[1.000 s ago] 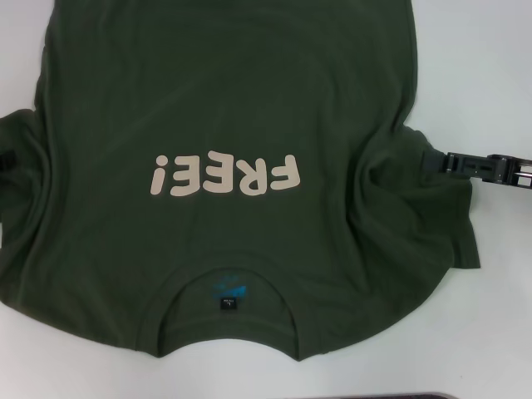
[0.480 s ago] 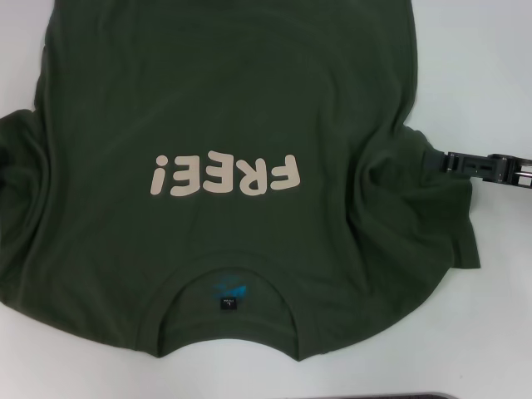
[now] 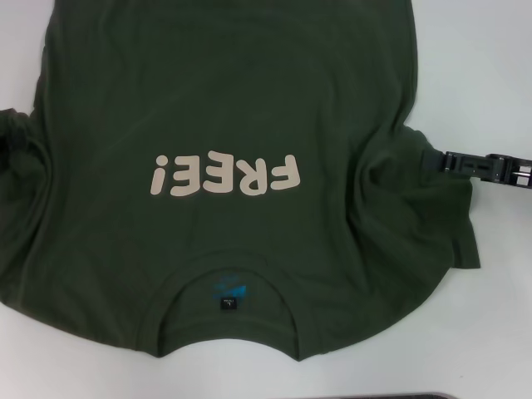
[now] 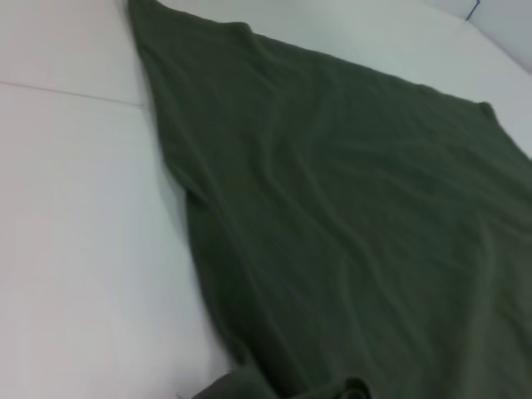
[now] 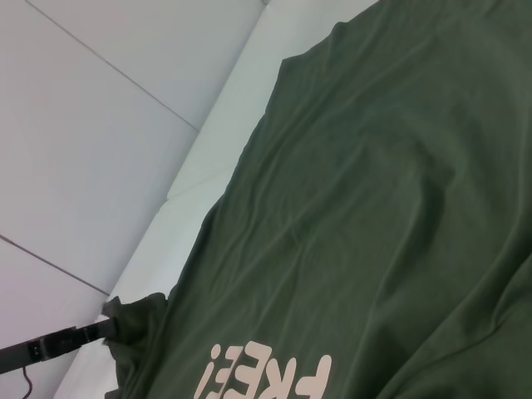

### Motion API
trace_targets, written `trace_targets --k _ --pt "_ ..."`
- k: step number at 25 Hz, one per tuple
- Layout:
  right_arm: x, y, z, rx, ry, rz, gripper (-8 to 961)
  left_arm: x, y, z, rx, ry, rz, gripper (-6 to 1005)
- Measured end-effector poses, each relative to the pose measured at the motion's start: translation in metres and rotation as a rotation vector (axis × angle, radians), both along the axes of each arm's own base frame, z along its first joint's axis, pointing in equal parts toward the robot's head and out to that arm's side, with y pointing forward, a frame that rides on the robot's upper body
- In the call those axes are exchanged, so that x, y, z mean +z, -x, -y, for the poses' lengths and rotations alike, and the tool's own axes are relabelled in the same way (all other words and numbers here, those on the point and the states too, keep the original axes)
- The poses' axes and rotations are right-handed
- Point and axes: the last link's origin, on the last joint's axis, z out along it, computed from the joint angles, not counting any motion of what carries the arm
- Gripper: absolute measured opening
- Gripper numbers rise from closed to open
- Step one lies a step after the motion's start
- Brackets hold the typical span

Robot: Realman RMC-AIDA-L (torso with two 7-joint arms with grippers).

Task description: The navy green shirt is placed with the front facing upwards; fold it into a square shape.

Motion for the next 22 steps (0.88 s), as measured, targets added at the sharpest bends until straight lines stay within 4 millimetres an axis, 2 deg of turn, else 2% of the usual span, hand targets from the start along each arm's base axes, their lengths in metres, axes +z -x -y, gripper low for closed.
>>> trace_targets --k 9,22 --pt "-0.001 0.000 0.000 -0.002 0.002 0.002 927 -0.019 -0.021 -0.004 -0.012 0.032 0.104 28" --pt "-0.003 0.000 0.000 -0.003 0.003 0.000 927 -0.045 -0.036 -0.005 -0.019 0.057 0.164 29"
